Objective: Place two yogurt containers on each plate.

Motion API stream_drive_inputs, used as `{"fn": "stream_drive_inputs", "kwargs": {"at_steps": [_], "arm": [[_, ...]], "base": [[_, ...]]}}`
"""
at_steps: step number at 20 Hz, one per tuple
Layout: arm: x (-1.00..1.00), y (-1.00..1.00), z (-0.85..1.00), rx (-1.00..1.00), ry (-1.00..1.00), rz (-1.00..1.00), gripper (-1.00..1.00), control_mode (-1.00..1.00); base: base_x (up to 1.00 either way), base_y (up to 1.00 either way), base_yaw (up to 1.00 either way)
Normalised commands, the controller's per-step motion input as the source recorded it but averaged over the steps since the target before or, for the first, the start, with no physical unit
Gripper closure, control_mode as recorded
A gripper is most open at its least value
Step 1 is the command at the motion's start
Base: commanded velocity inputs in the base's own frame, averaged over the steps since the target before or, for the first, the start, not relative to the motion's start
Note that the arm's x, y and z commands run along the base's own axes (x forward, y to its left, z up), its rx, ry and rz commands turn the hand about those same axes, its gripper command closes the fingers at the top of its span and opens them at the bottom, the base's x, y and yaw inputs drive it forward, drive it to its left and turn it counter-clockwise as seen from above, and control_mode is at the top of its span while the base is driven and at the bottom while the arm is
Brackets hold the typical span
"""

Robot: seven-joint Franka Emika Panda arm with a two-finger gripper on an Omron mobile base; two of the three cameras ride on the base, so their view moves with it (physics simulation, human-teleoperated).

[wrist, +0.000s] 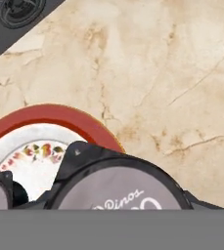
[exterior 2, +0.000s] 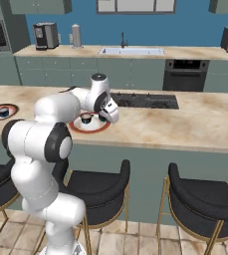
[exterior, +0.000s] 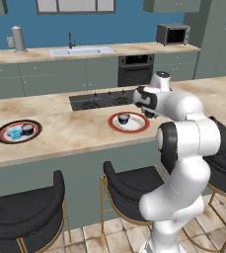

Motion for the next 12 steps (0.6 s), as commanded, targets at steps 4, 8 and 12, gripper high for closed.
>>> {"fn": "stream_drive_inputs", "kwargs": {"at_steps": [4, 8, 12], "arm": [[0.02, 0.49, -0.21, 0.0, 0.17, 0.09, 1.0, -1.0], [-0.13, 0.36, -0.26, 0.0, 0.04, 0.06, 1.0, -1.0], [-0.04, 0.16, -0.29, 0.0, 0.02, 0.04, 1.0, -1.0]], "base": [[0.0, 0.0, 0.0], [0.0, 0.0, 0.0], [0.0, 0.0, 0.0]]}}
